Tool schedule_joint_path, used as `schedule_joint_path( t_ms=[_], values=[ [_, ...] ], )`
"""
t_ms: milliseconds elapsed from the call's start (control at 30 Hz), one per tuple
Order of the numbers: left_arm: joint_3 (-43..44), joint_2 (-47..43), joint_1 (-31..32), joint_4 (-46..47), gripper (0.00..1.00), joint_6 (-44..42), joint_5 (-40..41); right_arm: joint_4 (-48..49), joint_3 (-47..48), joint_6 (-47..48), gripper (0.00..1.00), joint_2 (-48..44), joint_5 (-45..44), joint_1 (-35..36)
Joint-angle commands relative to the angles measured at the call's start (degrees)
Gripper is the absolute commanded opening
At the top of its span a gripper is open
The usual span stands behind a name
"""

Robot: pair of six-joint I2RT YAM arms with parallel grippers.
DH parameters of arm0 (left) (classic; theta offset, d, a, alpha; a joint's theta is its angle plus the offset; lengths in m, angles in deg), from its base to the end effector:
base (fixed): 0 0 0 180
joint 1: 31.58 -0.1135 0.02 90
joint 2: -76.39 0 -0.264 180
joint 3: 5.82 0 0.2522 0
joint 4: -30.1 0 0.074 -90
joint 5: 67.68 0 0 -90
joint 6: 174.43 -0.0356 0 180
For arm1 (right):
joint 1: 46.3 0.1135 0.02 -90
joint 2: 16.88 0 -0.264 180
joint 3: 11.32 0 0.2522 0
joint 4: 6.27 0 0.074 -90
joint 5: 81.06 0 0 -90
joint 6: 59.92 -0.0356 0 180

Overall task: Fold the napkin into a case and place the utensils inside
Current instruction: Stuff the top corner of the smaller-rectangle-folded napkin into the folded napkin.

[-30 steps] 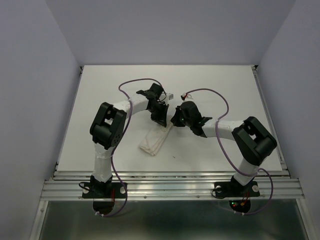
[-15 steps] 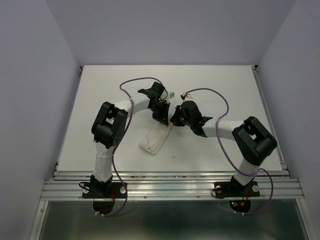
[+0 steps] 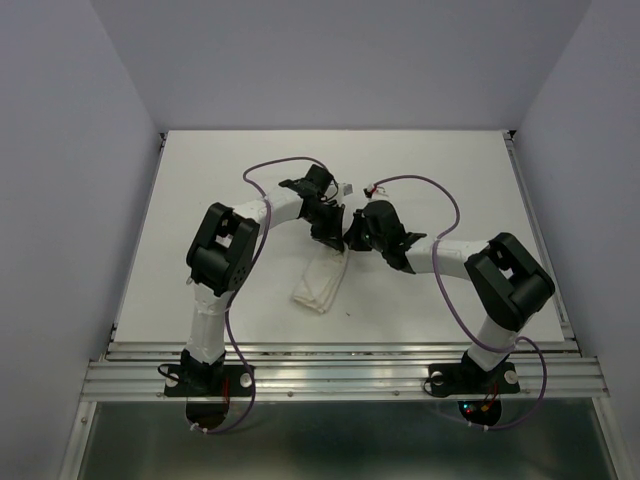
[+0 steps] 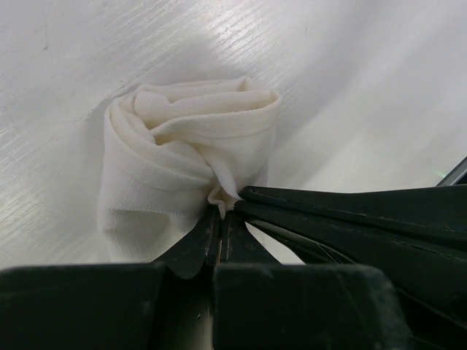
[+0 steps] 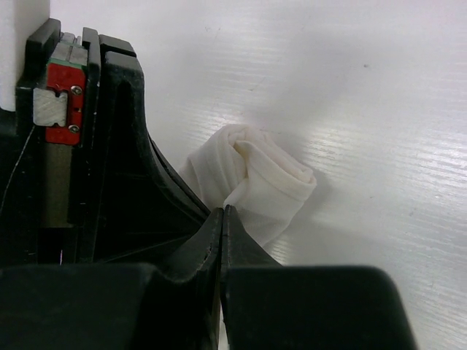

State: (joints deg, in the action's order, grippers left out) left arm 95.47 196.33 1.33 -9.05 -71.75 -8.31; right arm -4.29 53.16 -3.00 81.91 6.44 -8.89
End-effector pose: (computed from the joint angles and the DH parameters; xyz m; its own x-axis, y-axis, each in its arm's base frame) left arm 0.3650 -0.2578 0.1731 -0.8457 0.3224 -0.4252 0.5225 0.6618 -0.5376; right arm 0.2879 0.2182 0.1736 -0.6712 0.1731 -0.7208 -0.2522 0.8610 0.4417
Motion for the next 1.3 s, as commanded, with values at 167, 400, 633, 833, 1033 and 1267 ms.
schedule_joint_path(
  t_ms=[167, 400, 633, 833, 1033, 1267],
  values=[
    [1.3, -2.5, 0.7, 5.8, 0.00, 3.0, -4.7, 4.3, -0.6, -0.1, 0.01, -1.5, 2.1, 0.2],
    [1.1, -3.2, 0.6, 3.3, 0.30, 0.1, -4.4, 3.6, -0.8, -0.4, 0.01, -2.5, 0.1, 0.2],
    [0.0, -5.3, 0.7, 2.2, 0.46, -1.9, -3.9, 3.2, -0.4, -0.6, 0.01, -2.1, 0.0, 0.2],
    [-0.1, -7.2, 0.6, 0.8, 0.46, -4.0, -2.5, 3.1, -0.3, -0.6, 0.01, -1.8, 0.0, 0.2],
    [-0.5, -8.5, 0.6, -0.2, 0.50, -5.4, -0.7, 3.0, -0.2, -0.7, 0.01, -1.9, 0.0, 0.2],
    [-1.2, -9.0, 0.4, -1.0, 0.34, -6.3, 1.5, 3.0, 0.0, -0.7, 0.01, -1.8, 0.1, 0.2]
  ],
)
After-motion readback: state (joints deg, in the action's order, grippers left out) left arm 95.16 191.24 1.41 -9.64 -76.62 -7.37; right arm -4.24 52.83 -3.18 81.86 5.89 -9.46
